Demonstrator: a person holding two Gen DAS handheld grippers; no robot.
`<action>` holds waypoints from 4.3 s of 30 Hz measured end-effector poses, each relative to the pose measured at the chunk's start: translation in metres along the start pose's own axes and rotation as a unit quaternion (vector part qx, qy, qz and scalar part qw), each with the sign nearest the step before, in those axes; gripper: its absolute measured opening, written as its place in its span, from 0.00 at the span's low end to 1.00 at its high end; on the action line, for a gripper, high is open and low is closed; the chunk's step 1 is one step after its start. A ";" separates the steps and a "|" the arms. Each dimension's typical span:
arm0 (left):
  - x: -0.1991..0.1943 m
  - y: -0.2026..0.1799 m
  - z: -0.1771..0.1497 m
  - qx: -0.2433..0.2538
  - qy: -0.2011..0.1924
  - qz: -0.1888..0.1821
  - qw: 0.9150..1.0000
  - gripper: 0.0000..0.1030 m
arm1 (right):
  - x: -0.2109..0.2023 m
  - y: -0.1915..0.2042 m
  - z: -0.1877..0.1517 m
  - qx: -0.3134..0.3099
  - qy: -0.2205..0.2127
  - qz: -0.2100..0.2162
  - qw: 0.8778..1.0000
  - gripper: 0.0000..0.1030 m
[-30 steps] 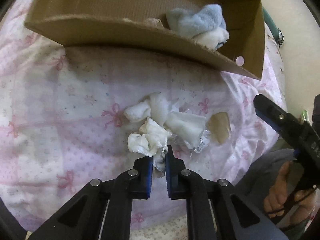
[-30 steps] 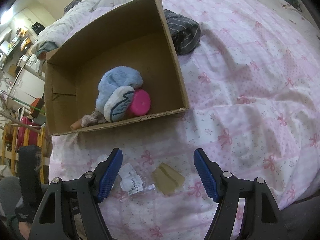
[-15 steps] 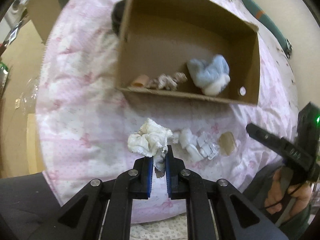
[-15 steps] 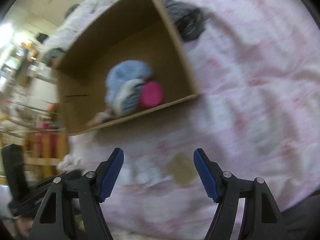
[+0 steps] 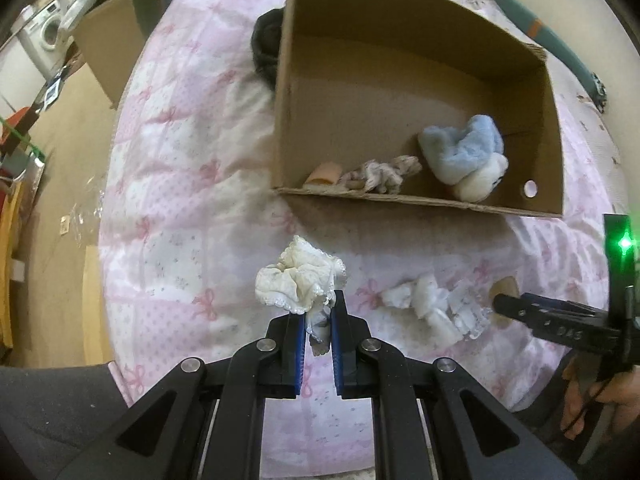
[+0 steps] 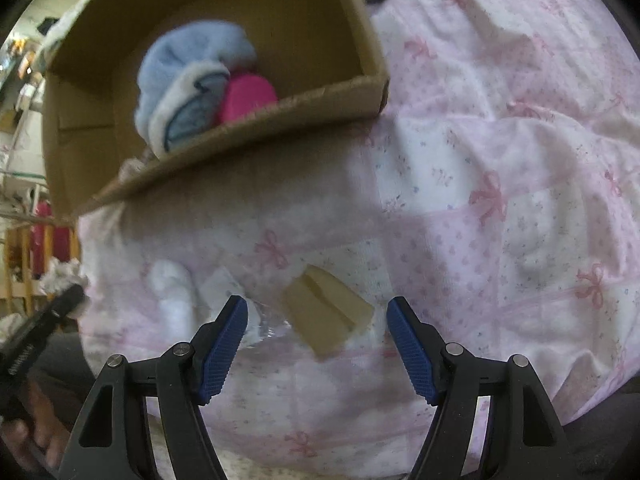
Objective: Organize soft objects
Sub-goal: 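Grasp the clear plastic piece with the right tool while the left tool holds the white cloth, then carry the plastic piece and white cloth into the box and open both tools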
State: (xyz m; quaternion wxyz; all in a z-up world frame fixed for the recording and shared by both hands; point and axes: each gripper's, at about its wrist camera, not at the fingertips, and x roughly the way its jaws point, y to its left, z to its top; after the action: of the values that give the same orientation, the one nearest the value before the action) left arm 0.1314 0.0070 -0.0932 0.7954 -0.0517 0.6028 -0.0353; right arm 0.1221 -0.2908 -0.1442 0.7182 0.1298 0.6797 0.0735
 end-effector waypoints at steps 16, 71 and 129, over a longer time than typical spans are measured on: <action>-0.008 0.000 -0.002 -0.007 -0.011 -0.010 1.000 0.10 | 0.014 0.023 -0.003 -0.048 -0.003 -0.072 0.996 0.27; -0.002 -0.034 0.096 0.013 -0.119 0.033 0.992 0.10 | -0.103 0.032 0.048 -0.091 -0.232 0.041 0.967 0.15; -0.014 -0.030 0.084 0.014 -0.175 0.016 0.984 0.63 | -0.088 0.022 0.066 -0.039 -0.214 0.066 0.974 0.80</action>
State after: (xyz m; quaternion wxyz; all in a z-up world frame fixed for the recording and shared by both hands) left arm 0.2089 -0.0177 -0.0534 0.8896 -0.0358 0.4549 -0.0216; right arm 0.1832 -0.3006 -0.0514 0.8451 0.1585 0.4968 0.1177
